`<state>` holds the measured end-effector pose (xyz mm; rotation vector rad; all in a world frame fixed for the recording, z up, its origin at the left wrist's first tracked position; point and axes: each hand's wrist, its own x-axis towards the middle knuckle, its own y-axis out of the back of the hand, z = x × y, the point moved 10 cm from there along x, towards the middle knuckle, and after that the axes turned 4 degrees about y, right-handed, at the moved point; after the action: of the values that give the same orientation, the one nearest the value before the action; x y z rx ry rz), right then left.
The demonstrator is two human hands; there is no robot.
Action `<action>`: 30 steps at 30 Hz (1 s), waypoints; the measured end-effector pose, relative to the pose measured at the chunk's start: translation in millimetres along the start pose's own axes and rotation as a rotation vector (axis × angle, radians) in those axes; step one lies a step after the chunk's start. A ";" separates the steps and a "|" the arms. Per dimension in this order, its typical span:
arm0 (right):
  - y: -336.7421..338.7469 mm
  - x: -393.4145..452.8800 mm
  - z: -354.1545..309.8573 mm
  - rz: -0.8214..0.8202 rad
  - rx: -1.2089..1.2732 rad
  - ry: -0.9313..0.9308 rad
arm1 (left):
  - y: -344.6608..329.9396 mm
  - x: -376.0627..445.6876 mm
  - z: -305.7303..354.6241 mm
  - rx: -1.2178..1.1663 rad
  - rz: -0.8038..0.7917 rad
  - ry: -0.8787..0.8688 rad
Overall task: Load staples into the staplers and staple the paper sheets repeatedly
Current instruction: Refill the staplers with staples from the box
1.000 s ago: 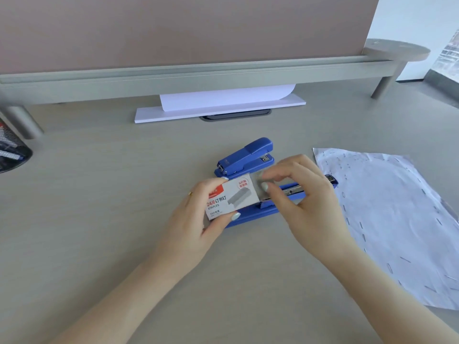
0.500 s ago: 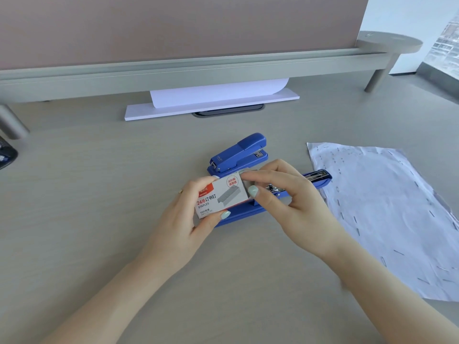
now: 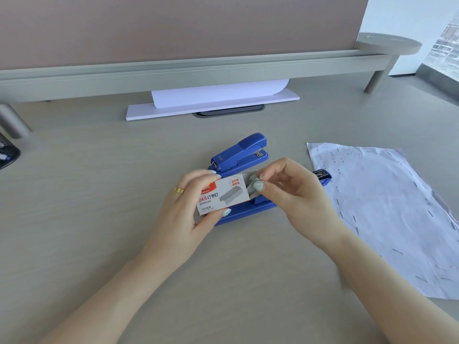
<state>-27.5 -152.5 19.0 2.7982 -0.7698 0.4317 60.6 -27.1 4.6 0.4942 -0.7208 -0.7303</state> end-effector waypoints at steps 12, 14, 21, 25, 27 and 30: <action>21.4 -4.2 8.6 0.197 -0.313 -0.063 | 25.5 4.4 -73.3 0.387 0.106 0.439; 17.8 -5.5 9.2 0.203 -0.353 -0.061 | 24.1 4.1 -76.5 0.429 0.092 0.460; 3.0 -0.8 18.8 0.187 -0.452 -0.099 | 25.9 5.0 -51.8 0.406 0.171 0.298; -8.8 -0.1 22.3 0.160 -0.481 -0.119 | 8.2 3.4 -16.8 0.339 0.127 0.126; -10.5 -1.1 21.4 0.160 -0.528 -0.126 | -0.4 2.9 -14.7 0.349 0.095 0.112; -9.3 -1.7 20.1 0.183 -0.546 -0.121 | -1.2 4.0 -22.4 0.319 0.092 0.160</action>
<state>-19.5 -149.3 -1.4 2.2677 -0.9983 0.0588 78.7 -27.3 -9.2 0.7955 -0.7072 -0.4841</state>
